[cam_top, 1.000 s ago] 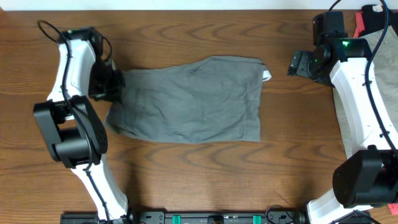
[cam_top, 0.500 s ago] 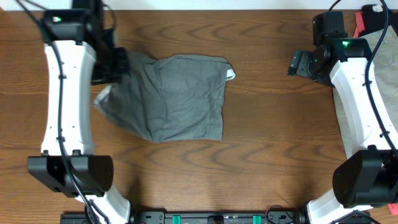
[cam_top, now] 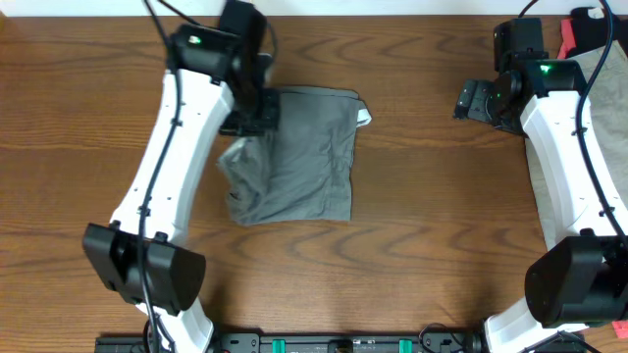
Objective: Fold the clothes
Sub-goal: 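Lift the left edge and fold it rightward over the shorts, then press the folded layer down with the left gripper and release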
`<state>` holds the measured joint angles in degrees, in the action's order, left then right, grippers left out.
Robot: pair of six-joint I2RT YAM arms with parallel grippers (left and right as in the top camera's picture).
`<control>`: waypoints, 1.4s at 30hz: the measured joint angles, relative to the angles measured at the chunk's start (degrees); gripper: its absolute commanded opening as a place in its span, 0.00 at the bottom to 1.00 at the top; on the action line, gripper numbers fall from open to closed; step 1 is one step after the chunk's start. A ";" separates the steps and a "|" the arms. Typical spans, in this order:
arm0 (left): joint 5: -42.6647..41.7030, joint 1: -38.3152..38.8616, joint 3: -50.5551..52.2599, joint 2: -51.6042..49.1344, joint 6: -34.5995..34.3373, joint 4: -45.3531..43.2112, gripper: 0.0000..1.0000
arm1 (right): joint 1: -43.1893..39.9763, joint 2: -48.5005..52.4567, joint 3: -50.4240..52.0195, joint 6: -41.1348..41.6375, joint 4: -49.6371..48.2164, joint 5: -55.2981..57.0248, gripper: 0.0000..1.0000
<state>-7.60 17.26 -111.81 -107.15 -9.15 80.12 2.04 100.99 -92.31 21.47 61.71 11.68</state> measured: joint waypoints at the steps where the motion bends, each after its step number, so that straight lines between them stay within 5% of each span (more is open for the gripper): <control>1: -0.02 0.63 0.59 0.00 -0.09 -0.74 0.06 | 0.00 0.00 0.00 0.00 -0.02 0.00 0.99; 25: -1.25 4.94 23.67 -0.11 -1.38 -28.59 0.08 | 0.02 0.00 0.00 0.00 -0.02 0.00 0.99; 29: -1.20 4.94 24.33 -0.13 -1.18 -29.20 0.56 | 0.02 0.00 0.00 0.00 -0.02 -0.02 0.99; 30: -1.25 4.94 24.37 -0.13 -1.22 -29.18 0.61 | 0.02 0.00 0.00 0.00 -0.02 0.00 0.99; 42: -6.01 4.94 24.37 -0.13 -1.55 -28.76 0.62 | 0.02 0.00 0.00 0.00 -0.02 0.00 0.99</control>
<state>-13.61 22.20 -87.44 -107.28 -10.70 51.35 2.07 100.99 -92.31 21.47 61.69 11.68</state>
